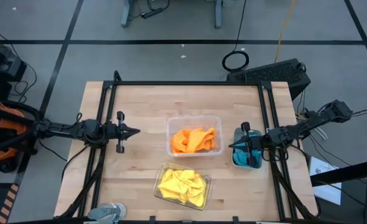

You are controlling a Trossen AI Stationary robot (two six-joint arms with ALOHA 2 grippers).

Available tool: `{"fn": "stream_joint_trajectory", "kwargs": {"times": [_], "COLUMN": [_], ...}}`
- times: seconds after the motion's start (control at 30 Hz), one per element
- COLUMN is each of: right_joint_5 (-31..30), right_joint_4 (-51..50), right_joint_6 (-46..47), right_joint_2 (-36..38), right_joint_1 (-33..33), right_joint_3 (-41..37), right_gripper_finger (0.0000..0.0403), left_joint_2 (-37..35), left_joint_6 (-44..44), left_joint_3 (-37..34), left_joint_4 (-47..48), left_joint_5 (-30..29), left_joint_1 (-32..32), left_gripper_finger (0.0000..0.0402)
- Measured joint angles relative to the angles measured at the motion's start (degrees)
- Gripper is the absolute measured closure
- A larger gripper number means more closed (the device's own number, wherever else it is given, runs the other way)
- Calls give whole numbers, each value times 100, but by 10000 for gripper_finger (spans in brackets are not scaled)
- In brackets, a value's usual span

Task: Sort microfiber towel by color & place in baskets
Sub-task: Return to Home Position

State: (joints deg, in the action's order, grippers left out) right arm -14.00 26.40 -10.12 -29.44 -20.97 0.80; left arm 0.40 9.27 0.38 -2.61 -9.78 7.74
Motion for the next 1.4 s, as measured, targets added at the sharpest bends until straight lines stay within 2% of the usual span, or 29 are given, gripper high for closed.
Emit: {"fn": "stream_joint_trajectory", "kwargs": {"times": [0.2, 0.4, 0.53, 0.8, 0.87, 1.07, 1.23, 1.4], "right_joint_5": [-129, -256, -260, -225, -198, 244, 976, 1374], "right_joint_4": [-347, -578, -953, -2189, -2222, -2225, -2098, -2112], "right_joint_6": [149, 149, 17, -232, -343, -619, -667, -590], "right_joint_2": [222, 571, 1194, 2792, 2934, 2932, 2934, 2928], "right_joint_1": [2, -2, -2, 0, 2, 270, 842, 1511], "right_joint_3": [2, 2, 4, 4, 19, 4, 7, 7], "right_gripper_finger": [403, 403, 403, 403, 403, 403, 403, 403], "left_joint_2": [-7, -2, 0, 50, 82, 151, 245, 260], "left_joint_6": [-23, 125, 7, 12, 14, 31, 51, 49], "left_joint_3": [0, -2, -2, -4, -4, -7, -9, -9], "left_joint_4": [71, 132, 184, 194, 201, 189, 180, 177], "left_joint_5": [500, 620, 924, 929, 927, 791, 687, 673], "left_joint_1": [-239, -504, -591, -591, -591, -591, -591, -591], "left_gripper_finger": [398, 398, 398, 398, 398, 398, 398, 398]}}
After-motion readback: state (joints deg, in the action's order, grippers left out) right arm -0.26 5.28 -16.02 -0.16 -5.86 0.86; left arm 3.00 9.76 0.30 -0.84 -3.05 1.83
